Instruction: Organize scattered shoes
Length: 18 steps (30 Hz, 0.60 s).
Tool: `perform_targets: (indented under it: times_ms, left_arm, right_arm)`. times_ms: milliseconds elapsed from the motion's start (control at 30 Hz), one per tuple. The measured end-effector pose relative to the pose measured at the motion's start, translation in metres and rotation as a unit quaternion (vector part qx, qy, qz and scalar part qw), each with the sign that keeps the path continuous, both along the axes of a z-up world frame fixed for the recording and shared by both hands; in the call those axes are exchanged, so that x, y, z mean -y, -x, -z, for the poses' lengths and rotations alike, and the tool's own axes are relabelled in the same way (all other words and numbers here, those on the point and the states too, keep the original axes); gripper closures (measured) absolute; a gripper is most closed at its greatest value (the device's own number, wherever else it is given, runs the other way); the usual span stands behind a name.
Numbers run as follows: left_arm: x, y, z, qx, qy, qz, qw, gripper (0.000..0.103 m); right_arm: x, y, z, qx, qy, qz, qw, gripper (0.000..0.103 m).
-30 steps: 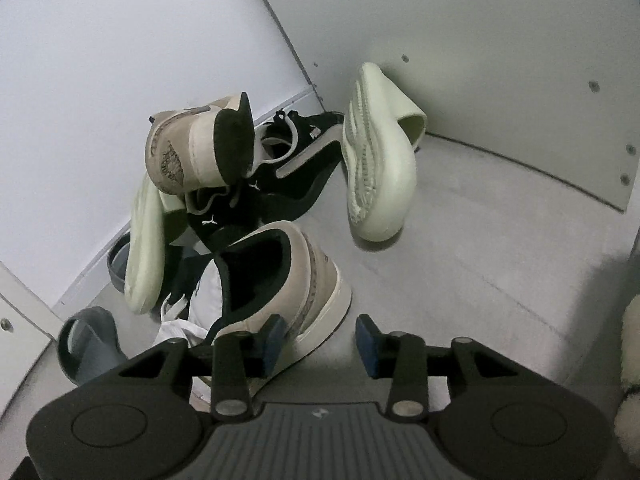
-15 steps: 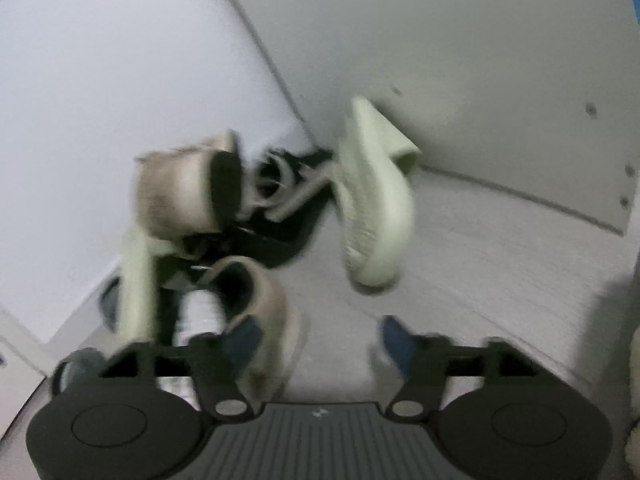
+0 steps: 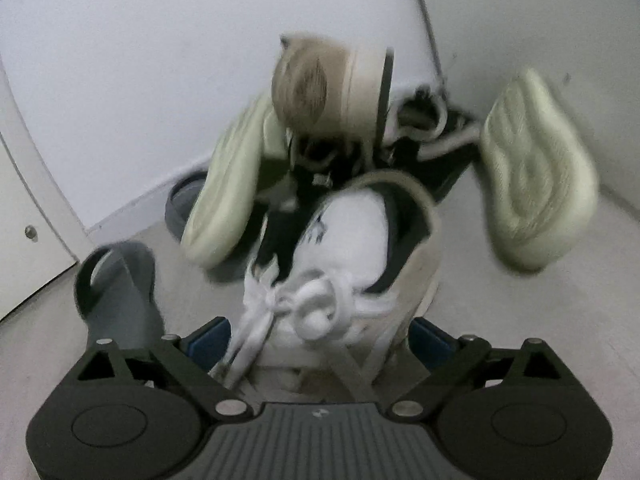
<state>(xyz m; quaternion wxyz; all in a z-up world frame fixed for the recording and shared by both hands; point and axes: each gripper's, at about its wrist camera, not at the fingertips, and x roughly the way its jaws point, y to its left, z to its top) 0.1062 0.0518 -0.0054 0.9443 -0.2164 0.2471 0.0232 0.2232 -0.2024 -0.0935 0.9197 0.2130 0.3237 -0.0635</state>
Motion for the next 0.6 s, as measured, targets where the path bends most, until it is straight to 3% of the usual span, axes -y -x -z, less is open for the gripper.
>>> perform_targets:
  times_ms: [300, 600]
  left_arm:
    - [-0.011, 0.007, -0.008, 0.022, 0.015, -0.020, 0.9994, 0.043]
    - [-0.032, 0.015, -0.007, 0.019, 0.076, -0.045, 0.9959, 0.043]
  right_arm:
    - [-0.024, 0.007, -0.001, -0.004, 0.001, -0.109, 0.994, 0.015]
    - [-0.104, 0.017, -0.002, -0.001, 0.010, -0.290, 0.957, 0.015]
